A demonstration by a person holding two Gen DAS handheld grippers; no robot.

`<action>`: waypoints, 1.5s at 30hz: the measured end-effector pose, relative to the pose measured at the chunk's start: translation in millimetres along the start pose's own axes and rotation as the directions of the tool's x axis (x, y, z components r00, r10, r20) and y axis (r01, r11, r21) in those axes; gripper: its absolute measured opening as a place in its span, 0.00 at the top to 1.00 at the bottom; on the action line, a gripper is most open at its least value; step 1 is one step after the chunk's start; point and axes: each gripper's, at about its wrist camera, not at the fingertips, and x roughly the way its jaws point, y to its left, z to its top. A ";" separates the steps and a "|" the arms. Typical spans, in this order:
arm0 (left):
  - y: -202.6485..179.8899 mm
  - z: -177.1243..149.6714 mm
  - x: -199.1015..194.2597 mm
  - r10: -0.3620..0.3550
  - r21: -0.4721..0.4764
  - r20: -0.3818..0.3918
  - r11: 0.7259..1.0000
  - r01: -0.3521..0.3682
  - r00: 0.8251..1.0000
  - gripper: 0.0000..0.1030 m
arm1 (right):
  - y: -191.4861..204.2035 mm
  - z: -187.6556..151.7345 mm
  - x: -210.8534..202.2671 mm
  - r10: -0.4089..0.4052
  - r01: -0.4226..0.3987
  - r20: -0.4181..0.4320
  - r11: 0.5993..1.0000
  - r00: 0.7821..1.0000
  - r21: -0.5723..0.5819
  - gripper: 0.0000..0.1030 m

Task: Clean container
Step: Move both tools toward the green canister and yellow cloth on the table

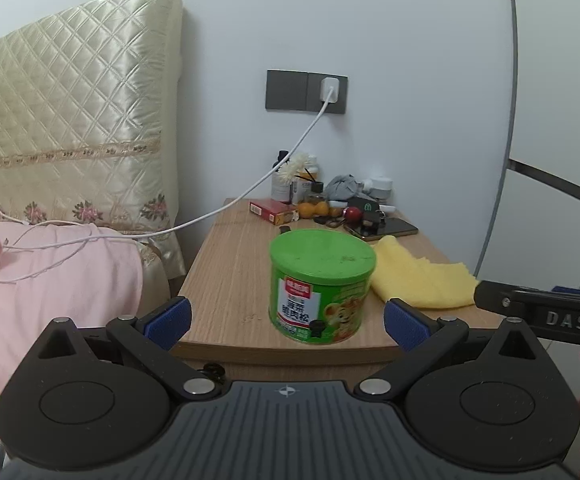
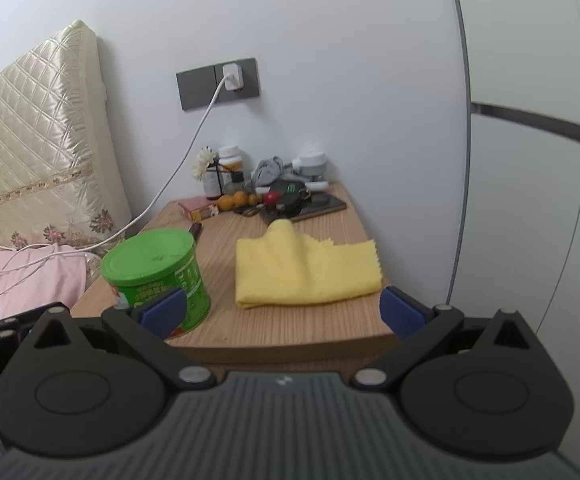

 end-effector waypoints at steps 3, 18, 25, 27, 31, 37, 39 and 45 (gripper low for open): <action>3.8 -0.8 3.8 0.011 -0.009 -0.006 1.000 -0.011 1.000 0.00 | 1.2 -1.1 1.8 0.003 -0.003 0.008 1.000 1.000 -0.011 0.00; 15.2 4.1 13.9 0.054 -0.020 -0.029 0.998 -0.054 0.998 0.00 | 4.1 -0.2 17.8 0.003 -0.003 0.013 0.999 1.000 -0.042 0.00; 11.4 8.5 15.7 0.056 -0.013 -0.043 0.998 -0.057 0.998 0.00 | -0.2 -4.1 22.2 -0.001 0.000 -0.020 1.000 1.000 -0.024 0.00; 10.8 8.0 15.1 0.049 -0.016 -0.042 0.999 -0.049 0.998 0.00 | -0.8 -3.9 21.4 0.000 0.000 -0.019 1.000 1.000 -0.022 0.00; 10.9 7.2 12.2 0.013 -0.014 -0.024 1.000 -0.014 1.000 0.00 | -3.2 -3.0 19.4 -0.004 0.004 -0.008 1.000 1.000 -0.010 0.00; 5.9 6.4 11.1 0.012 0.038 0.013 0.999 -0.012 1.000 0.00 | -7.0 -0.8 15.8 0.011 -0.011 0.029 1.000 1.000 0.011 0.00; 6.3 7.5 9.3 -0.008 0.039 0.046 0.999 0.006 0.999 0.00 | -8.8 -0.3 14.0 0.031 -0.032 0.037 0.999 0.999 0.036 0.00; 2.3 11.4 7.6 -0.011 0.053 0.105 0.999 0.005 0.994 0.00 | -4.4 0.0 13.9 0.053 -0.053 0.024 0.999 0.998 -0.009 0.00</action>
